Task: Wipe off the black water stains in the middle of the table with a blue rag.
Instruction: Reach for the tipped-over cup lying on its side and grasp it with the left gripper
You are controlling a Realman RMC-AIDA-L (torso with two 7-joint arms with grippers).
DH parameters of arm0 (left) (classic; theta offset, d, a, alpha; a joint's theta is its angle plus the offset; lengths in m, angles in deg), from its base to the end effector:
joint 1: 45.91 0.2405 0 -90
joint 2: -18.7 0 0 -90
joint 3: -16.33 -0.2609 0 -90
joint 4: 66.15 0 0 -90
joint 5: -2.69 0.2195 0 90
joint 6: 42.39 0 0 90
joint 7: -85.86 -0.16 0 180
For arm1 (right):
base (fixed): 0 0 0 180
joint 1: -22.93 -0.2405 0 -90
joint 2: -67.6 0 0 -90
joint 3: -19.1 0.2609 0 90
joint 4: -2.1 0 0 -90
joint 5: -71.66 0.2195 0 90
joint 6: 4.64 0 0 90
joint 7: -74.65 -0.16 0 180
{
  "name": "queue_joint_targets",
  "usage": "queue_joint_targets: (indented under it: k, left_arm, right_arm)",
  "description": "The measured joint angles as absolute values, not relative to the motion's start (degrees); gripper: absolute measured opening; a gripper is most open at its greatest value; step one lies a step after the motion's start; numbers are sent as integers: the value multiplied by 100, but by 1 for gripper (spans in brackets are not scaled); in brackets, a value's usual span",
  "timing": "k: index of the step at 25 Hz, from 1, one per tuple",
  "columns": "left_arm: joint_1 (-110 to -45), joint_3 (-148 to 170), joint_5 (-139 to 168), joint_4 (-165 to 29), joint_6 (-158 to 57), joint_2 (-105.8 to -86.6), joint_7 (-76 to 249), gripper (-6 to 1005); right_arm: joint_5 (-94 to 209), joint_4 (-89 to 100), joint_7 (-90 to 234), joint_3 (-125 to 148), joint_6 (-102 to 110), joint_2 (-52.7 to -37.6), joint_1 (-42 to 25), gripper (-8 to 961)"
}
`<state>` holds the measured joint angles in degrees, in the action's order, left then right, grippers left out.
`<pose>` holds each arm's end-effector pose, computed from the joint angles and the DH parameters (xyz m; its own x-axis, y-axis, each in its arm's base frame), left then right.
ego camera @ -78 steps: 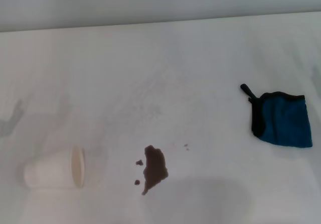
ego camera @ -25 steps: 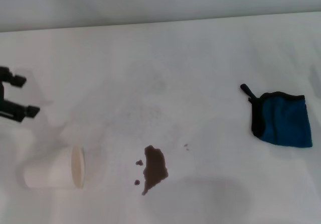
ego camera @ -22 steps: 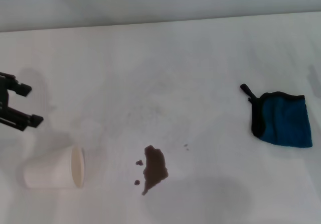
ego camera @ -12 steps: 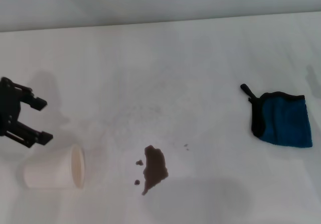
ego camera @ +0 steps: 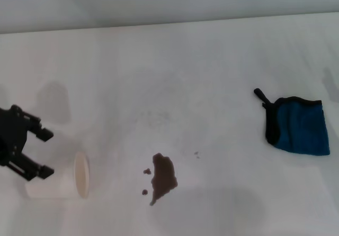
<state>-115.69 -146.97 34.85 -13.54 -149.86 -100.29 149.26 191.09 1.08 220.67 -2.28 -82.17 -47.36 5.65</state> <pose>-0.2353 0.3658 0.0418 0.9367 0.2178 -0.2741 0.2374 -0.9706 0.0400 0.4086 0.2874 0.0386 0.4845 0.0415 -0.8738 -0.8740 -0.0214 -0.4855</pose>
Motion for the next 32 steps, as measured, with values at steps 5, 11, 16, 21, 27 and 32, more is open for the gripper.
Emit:
queue_joint_targets:
  k: [5,11,16,21,27,32]
  left_arm:
    - [-11525,-14697,3694,-1553,-14693,-10031,14934,886]
    - [-11500,-14697,3912,-1670,-14383,-10025,14867,887]
    - [-11437,-14696,4122,-2088,-13948,-10039,14897,887]
    - [-11404,-14689,4119,-2436,-13621,-10040,14937,887]
    - [-11403,-14688,4121,-2792,-13184,-10040,14951,887]
    - [-11405,-14688,4116,-3101,-12868,-10040,14920,885]
  right_arm:
    - [19110,119,22064,-225,-8217,-4735,544,669]
    - [19110,118,22063,-225,-8223,-4736,537,670]
    - [19110,96,22055,-224,-8268,-4736,540,670]
    - [19111,79,22054,-225,-8284,-4735,561,670]
    - [19127,78,22055,-225,-8293,-4735,559,671]
    - [19148,78,22055,-226,-8286,-4735,556,669]
